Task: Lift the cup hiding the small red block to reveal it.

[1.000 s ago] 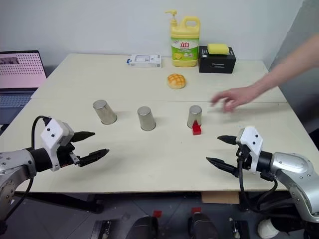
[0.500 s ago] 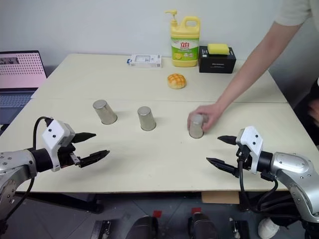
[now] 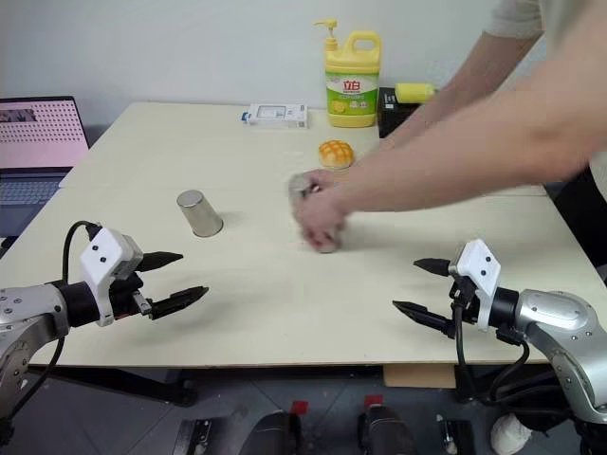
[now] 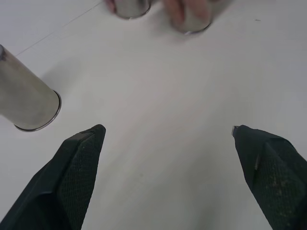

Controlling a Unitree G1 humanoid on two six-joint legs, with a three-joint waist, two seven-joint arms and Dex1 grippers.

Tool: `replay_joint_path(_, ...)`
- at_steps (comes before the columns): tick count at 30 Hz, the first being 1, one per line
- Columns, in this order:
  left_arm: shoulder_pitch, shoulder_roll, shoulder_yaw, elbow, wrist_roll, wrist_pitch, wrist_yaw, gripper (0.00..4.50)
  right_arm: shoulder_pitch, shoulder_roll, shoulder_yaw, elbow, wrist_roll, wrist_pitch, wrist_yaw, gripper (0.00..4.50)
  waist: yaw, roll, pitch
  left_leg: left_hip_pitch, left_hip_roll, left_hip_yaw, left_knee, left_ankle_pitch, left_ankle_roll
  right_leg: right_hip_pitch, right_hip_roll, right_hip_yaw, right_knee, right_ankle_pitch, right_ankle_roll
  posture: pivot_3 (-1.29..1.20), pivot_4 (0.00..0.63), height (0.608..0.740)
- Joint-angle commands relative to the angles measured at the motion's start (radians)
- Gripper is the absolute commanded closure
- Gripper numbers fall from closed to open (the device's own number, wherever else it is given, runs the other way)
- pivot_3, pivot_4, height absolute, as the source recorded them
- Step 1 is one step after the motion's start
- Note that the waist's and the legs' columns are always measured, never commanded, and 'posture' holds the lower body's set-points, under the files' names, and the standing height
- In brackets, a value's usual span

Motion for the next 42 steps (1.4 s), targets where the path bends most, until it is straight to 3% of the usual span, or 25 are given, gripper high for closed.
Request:
replay_joint_path(1,-0.031,-0.003,0.005,-0.012,-0.014,0.002,0.008,0.00,-0.009,-0.013,-0.008,-0.050,0.024,0.007,0.013,0.06,0.000,0.000,0.000,0.000,0.000,0.000,0.000,0.000,0.000,0.000,0.000,0.000,0.000,0.000,0.000,0.00,0.150,0.740)
replay_joint_path(10,-0.144,-0.077,-0.035,0.033,-0.039,0.053,0.079,0.00,-0.170,0.036,0.016,-0.105,0.157,0.165,-0.070,0.06,0.000,0.000,0.000,0.000,0.000,0.000,0.000,0.000,0.000,0.000,0.000,0.000,0.000,0.000,0.000,0.00,0.150,0.740)
replay_joint_path(18,-0.374,-0.190,-0.225,0.217,0.109,-0.031,0.171,0.00,-0.312,0.066,0.081,-0.109,0.206,0.302,-0.162,0.06,0.004,0.000,0.000,-0.001,-0.002,0.000,0.001,0.000,0.000,0.001,0.001,-0.001,0.000,0.001,0.001,0.00,0.150,0.740)
replay_joint_path(29,-0.625,-0.344,-0.359,0.538,0.222,-0.123,0.182,0.00,-0.299,0.078,0.102,-0.146,0.210,0.318,-0.199,0.06,0.003,0.000,0.000,-0.002,-0.003,0.001,0.001,0.000,0.000,0.001,0.003,-0.001,0.000,0.001,0.002,0.00,0.150,0.740)
replay_joint_path(42,-0.838,-0.492,-0.395,0.922,0.309,-0.274,0.184,0.00,-0.269,0.082,0.095,-0.190,0.219,0.324,-0.238,0.06,0.001,-0.001,0.000,-0.003,-0.004,0.001,0.002,0.000,0.000,0.001,0.003,-0.001,0.000,0.001,0.002,0.00,0.150,0.740)
